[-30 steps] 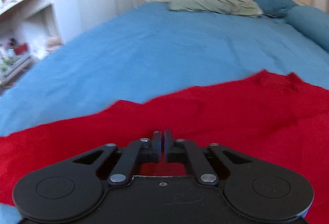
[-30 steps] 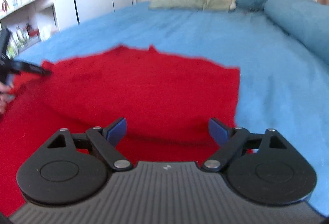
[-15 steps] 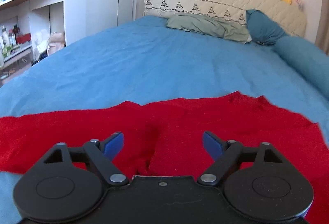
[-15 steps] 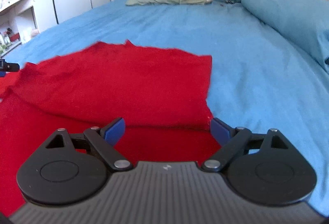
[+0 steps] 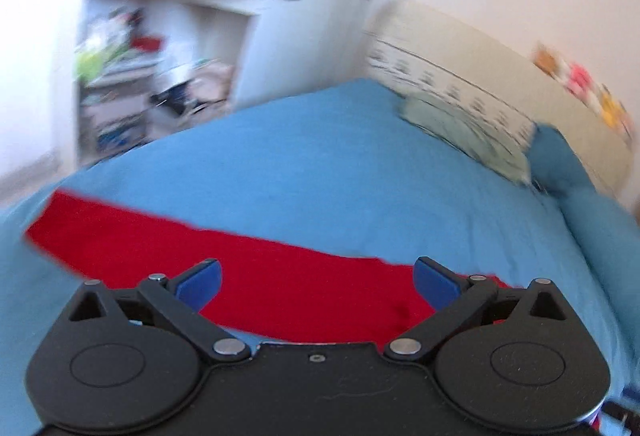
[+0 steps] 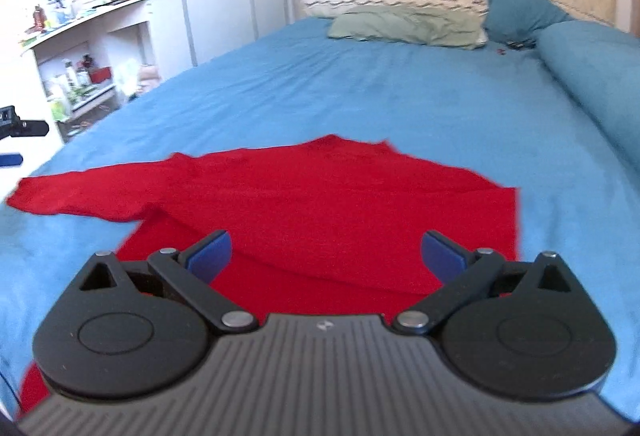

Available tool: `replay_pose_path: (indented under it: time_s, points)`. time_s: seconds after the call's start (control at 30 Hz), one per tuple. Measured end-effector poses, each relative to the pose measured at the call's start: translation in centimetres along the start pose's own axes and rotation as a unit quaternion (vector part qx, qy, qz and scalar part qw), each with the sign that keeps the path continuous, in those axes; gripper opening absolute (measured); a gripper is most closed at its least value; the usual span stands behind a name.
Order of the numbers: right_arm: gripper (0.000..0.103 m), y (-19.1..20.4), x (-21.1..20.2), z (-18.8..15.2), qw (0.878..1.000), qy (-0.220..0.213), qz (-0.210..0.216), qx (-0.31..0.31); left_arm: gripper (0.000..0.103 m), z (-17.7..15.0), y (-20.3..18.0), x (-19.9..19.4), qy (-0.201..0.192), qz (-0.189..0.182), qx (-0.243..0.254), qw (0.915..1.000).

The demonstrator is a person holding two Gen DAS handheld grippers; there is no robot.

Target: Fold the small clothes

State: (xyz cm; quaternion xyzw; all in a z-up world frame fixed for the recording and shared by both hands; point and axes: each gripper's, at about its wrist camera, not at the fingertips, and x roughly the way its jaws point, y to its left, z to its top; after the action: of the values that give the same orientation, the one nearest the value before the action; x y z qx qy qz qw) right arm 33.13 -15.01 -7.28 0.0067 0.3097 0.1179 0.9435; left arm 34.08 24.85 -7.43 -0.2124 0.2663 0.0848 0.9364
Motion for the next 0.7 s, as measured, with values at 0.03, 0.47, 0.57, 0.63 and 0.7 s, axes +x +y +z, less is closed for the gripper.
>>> replay_pose_path:
  time_s: [0.03, 0.47, 0.57, 0.63, 0.7]
  points:
    - [0.103, 0.9, 0.5, -0.1, 1.0, 0.004, 0.005, 0.0, 0.103, 0.1, 2.1, 0.0, 0.0, 0.006, -0.023, 0.9997]
    - [0.103, 6.7, 7.0, -1.0, 0.999, 0.034, 0.021, -0.032, 0.06, -1.0, 17.2, 6.0, 0.018, 0.102, -0.135, 0.9853]
    - [0.103, 6.7, 8.3, -1.4, 0.998, 0.04, 0.021, -0.032, 0.056, -0.4, 17.1, 7.2, 0.014, 0.109, -0.115, 0.9873]
    - [0.103, 6.8, 8.9, -1.7, 0.998, 0.041, 0.017, -0.032, 0.04, 0.1, 17.4, 8.2, 0.012, 0.119, -0.112, 0.9864]
    - [0.103, 6.7, 9.5, -1.9, 0.999, 0.043, 0.016, -0.03, 0.005, 0.4, 17.5, 8.9, 0.014, 0.139, -0.111, 0.984]
